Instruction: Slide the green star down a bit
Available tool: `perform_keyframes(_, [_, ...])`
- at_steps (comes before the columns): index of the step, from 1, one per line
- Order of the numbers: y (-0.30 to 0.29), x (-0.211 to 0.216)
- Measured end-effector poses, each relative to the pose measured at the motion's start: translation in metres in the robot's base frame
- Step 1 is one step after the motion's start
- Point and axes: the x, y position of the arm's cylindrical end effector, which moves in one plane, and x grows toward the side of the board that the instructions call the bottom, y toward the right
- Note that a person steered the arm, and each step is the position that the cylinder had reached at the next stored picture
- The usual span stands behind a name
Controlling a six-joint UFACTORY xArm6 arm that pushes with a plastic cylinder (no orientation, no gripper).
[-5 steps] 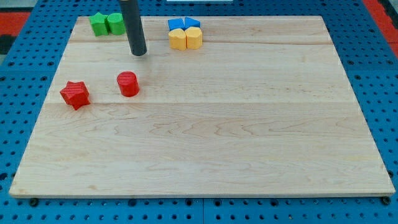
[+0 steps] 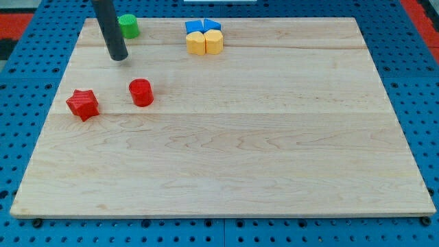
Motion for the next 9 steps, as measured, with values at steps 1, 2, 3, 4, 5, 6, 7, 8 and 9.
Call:
perform_keyframes(1, [-0.058,0.003])
perform_keyframes(2, [-0.106,0.004])
perform_keyframes(3, [-0.106,0.004])
perform_keyframes(4, [-0.072,-0.008])
perform_keyframes(5, [-0.104,-0.024])
perform_keyframes(6, [-0.107,-0.042])
perform_keyframes(7, [-0.107,-0.080])
perform_keyframes(8, [-0.106,-0.096])
perform_keyframes(9, [-0.069,-0.118])
